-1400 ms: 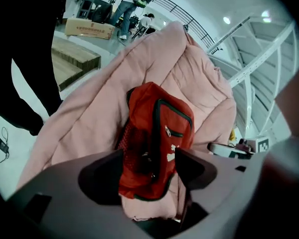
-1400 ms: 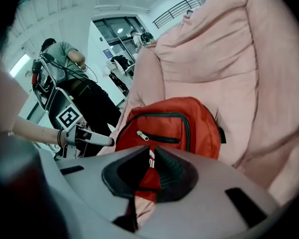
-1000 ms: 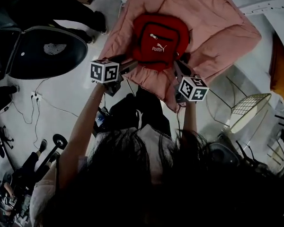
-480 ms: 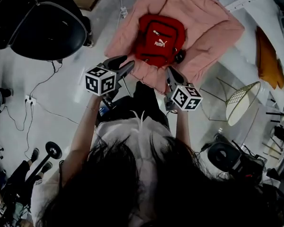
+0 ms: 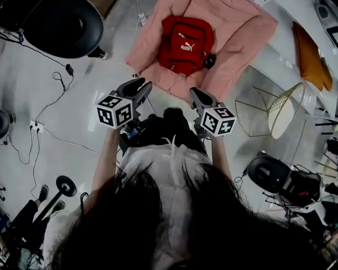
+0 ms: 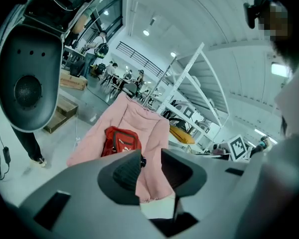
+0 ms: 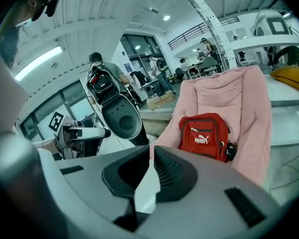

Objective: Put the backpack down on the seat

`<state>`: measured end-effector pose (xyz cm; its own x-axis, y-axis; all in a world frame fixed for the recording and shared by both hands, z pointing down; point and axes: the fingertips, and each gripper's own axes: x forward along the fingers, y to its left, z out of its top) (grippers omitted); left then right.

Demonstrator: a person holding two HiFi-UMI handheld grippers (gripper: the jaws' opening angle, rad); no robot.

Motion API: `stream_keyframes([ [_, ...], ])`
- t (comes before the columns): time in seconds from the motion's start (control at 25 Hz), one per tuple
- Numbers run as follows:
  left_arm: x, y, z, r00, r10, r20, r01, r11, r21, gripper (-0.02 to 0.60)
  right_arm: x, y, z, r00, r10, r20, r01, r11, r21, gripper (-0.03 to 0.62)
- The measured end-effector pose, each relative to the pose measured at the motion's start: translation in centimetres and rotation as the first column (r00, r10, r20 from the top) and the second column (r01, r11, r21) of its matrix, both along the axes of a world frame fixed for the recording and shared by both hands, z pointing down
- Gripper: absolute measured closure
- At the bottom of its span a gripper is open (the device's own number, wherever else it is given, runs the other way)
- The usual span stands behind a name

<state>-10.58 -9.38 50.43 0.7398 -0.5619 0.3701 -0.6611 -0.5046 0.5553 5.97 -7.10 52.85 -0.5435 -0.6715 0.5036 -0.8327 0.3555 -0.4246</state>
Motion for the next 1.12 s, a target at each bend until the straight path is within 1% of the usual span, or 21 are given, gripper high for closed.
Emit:
stream_keyframes([
  [0.2,0.7,1.8,0.6,0.999,-0.04,-0.004,0.04,0.999,-0.025,0.443,0.7,1.4,-0.3,1.0,-0.026,0.005,0.026,1.0,-0.012,0.553],
  [0.32,1.6,2.8,0.1,0.999,-0.046,0.013,0.047,0.999,-0.012,0.445,0.9,2.2,-0.6,0.998,-0.055,0.011,0.055,0.998,-0.007,0.553],
  [0.52,4.5,5.8,-1.3,0.997,-0.035,0.075,0.035,0.999,0.004,0.446,2.7,5.0,-1.7,0.994,-0.1,0.032,0.1,0.995,0.012,0.553],
  [0.68,7.7,9.0,-2.6,0.996,-0.044,0.076,0.044,0.999,0.007,0.446,5.2,8.0,-2.4,0.991,-0.125,0.055,0.123,0.992,0.033,0.553],
  [0.88,10.5,13.2,-3.3,0.991,-0.089,0.097,0.088,0.996,0.016,0.446,7.9,11.8,-2.9,0.985,-0.159,0.072,0.155,0.986,0.056,0.553],
  [1.0,11.1,15.3,-4.0,0.988,-0.122,0.094,0.12,0.992,0.028,0.446,8.4,14.0,-3.4,0.979,-0.186,0.082,0.179,0.981,0.077,0.553],
  [1.12,11.8,17.5,-4.7,0.985,-0.147,0.096,0.142,0.988,0.053,0.446,8.3,16.5,-3.6,0.968,-0.238,0.074,0.23,0.968,0.104,0.553],
])
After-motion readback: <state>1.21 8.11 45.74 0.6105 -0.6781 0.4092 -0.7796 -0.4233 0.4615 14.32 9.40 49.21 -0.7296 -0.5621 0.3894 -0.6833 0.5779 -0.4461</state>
